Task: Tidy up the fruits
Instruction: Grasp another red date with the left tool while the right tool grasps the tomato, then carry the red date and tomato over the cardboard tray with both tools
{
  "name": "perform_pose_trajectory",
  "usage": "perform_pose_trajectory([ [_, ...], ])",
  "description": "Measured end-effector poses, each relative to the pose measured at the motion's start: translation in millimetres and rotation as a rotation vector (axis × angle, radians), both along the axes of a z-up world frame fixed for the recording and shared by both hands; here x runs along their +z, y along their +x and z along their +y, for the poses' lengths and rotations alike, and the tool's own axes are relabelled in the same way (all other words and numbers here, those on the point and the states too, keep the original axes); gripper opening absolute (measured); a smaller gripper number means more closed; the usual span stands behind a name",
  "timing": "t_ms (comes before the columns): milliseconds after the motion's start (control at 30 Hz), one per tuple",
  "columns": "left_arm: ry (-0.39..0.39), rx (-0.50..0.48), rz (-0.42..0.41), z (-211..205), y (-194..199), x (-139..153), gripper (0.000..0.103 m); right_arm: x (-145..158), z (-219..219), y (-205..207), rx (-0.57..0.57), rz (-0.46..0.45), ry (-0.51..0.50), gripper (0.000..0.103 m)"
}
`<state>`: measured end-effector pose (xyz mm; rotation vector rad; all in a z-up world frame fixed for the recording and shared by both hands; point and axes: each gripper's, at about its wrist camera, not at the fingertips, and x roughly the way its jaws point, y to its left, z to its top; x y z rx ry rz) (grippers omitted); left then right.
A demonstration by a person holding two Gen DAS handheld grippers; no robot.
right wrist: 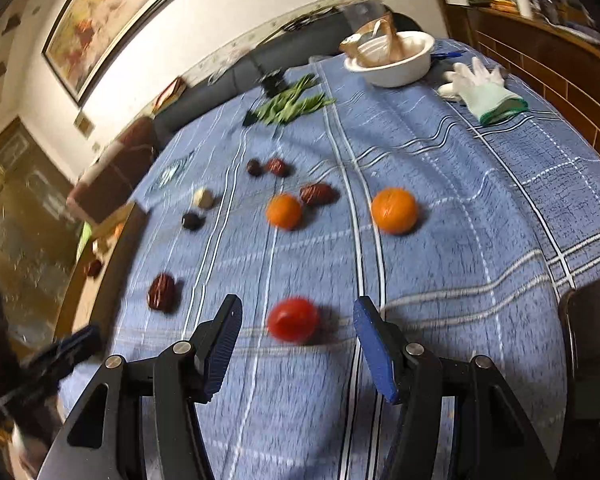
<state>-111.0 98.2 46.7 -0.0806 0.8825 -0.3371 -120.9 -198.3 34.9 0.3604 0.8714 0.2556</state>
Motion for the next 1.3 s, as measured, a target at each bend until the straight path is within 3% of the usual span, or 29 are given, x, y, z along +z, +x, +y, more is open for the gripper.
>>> perform_pose_trajectory([
  [167, 0.002, 0.001, 0.043, -9, 33, -10, 0.045, 9, 8, 4, 0.040, -0.004, -0.141, 0.063],
  [433, 0.003, -0.013, 0.088, -30, 69, -24, 0.051, 1, 34, 18, 0.136, 0.025, -0.272, 0.062],
  [600, 0.057, -0.035, 0.068, -47, 74, -31, 0.050, -9, 46, 23, 0.151, 0.036, -0.317, 0.057],
  [633, 0.074, -0.038, 0.059, -50, 73, -31, 0.049, -10, 47, 24, 0.150, 0.038, -0.321, 0.053],
  [667, 0.086, -0.040, 0.052, -51, 72, -31, 0.046, -12, 48, 25, 0.149, 0.043, -0.326, 0.043],
  [700, 0.101, -0.038, 0.043, -52, 71, -32, 0.034, -13, 50, 26, 0.147, 0.050, -0.338, 0.036],
  [733, 0.125, -0.036, 0.032, -53, 70, -32, 0.026, -14, 51, 26, 0.145, 0.046, -0.352, 0.036],
  [800, 0.117, -0.039, 0.030, -52, 68, -32, 0.026, -14, 53, 25, 0.145, 0.040, -0.370, 0.035],
  [1000, 0.028, -0.007, 0.031, -27, 58, -17, 0.026, -3, 53, 19, 0.143, 0.031, -0.323, 0.035],
  [1200, -0.081, 0.092, -0.014, 37, 41, 22, 0.026, 41, 79, 13, 0.196, -0.059, -0.276, 0.035],
  [1300, -0.071, 0.155, -0.038, 76, 36, 37, 0.026, 67, 112, 17, 0.263, -0.113, -0.251, 0.035],
])
